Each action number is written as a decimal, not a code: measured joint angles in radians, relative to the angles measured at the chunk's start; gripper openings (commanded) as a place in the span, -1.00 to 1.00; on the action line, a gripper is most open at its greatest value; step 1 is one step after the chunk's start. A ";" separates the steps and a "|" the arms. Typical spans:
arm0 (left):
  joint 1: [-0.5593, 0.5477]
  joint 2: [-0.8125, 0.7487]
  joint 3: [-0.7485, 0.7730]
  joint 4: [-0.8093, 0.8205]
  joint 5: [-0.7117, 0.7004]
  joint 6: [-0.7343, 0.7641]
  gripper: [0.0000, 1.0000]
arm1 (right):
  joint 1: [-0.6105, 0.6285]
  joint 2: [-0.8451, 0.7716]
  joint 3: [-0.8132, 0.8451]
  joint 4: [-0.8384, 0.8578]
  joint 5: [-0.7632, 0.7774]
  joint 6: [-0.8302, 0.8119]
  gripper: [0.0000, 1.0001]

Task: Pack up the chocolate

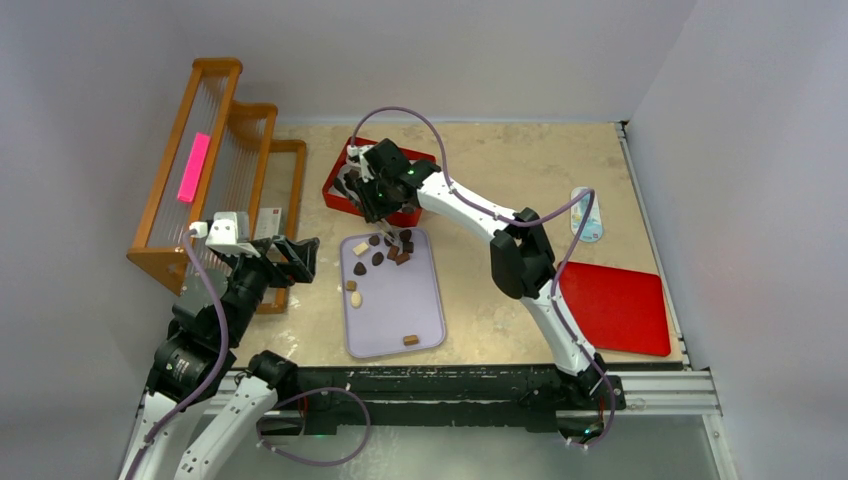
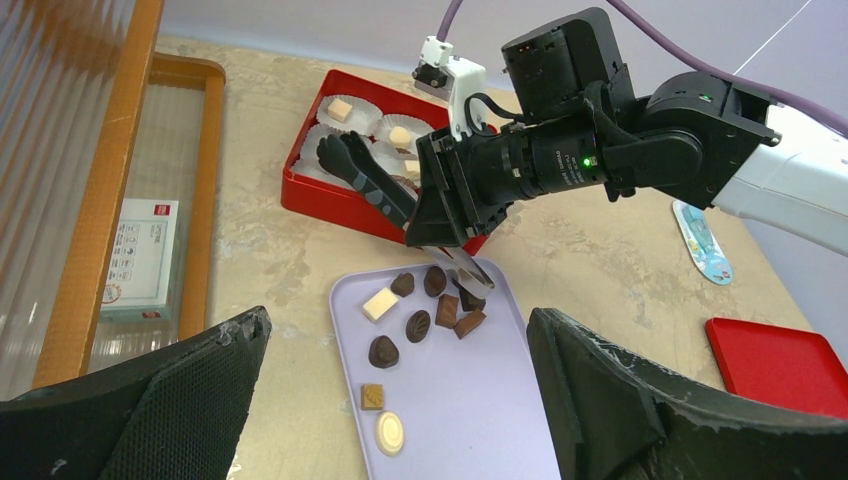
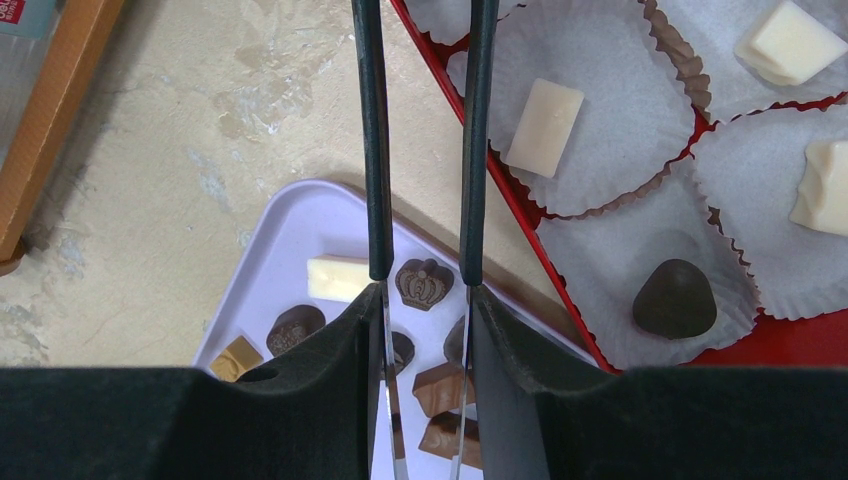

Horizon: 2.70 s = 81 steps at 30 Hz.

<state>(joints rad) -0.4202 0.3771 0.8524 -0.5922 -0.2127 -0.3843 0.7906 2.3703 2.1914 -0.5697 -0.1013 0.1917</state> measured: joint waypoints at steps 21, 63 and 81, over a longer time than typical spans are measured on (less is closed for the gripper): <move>0.000 0.018 0.000 0.000 0.008 0.000 1.00 | -0.001 -0.558 -0.503 0.117 0.131 -0.008 -0.30; 0.000 0.040 0.000 0.000 0.026 0.000 1.00 | -0.389 -0.573 -1.072 0.350 0.368 0.220 -0.10; 0.000 0.040 0.000 0.000 0.026 0.000 1.00 | -0.399 -0.643 -1.075 0.314 0.348 0.250 0.39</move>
<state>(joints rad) -0.4202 0.4168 0.8524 -0.5919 -0.1864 -0.3843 0.3916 1.7275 1.1168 -0.2562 0.2462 0.4416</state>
